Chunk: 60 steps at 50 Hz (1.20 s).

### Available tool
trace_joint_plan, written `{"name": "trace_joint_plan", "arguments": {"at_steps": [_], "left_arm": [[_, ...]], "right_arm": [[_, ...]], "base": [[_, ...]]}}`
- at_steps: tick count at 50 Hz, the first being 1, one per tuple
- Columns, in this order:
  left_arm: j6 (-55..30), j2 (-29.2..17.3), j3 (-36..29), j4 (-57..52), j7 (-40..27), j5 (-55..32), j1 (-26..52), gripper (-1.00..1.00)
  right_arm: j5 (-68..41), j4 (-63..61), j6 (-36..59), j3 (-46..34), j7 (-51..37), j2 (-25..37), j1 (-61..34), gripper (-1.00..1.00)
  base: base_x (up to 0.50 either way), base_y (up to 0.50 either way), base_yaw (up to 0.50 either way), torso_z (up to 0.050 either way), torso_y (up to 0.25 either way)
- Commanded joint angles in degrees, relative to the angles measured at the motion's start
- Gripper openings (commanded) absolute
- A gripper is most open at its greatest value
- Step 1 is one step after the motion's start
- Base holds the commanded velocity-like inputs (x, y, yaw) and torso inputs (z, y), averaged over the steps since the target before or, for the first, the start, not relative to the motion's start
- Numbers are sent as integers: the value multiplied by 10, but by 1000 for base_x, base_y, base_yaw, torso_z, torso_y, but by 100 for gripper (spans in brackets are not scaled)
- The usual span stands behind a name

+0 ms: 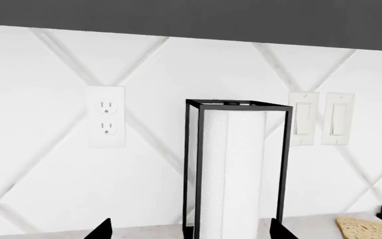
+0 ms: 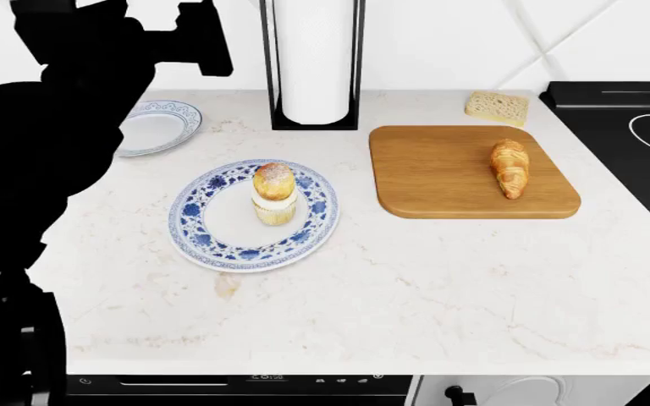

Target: From the different types of pastries on the counter, select a croissant and place it on the cutting board. Then retrieve a jar of jam from the cabinet and place it alongside the croissant on the cutting board.

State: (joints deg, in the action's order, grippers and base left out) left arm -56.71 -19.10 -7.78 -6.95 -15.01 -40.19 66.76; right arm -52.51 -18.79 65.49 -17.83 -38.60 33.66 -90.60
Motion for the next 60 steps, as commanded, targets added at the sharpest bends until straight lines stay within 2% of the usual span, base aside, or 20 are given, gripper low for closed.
{"name": "trace_joint_plan", "arguments": {"at_steps": [1,7,20,26,42,60], "left_arm": [[-33,-12,18,-40,-21,-22,7,100],[-45,-26,24,-67,-44,-18,2,100],[-38,-42,31,-86,-40,-23,-26,100],[-16,-43,14,-69,-24,-11,-40,100],[-27,-40,7,-66,-23,-20,-36,100],[-19,-40,10,-56,-16,-27,-36,100]], "right_arm": [[34,30,-61,-9,31,-17,-28,100],[60,90,-103,-21,60,-42,-51,100],[159,277,-183,-105,107,-122,-114,100],[160,316,-179,-103,112,-135,-142,100],[113,383,-205,-62,166,-168,-169,100],[170,594,-284,-105,243,-218,-227,100]], "base": [[0,0,0,0,0],[0,0,0,0,0],[0,0,0,0,0],[0,0,0,0,0],[0,0,0,0,0],[0,0,0,0,0]]}}
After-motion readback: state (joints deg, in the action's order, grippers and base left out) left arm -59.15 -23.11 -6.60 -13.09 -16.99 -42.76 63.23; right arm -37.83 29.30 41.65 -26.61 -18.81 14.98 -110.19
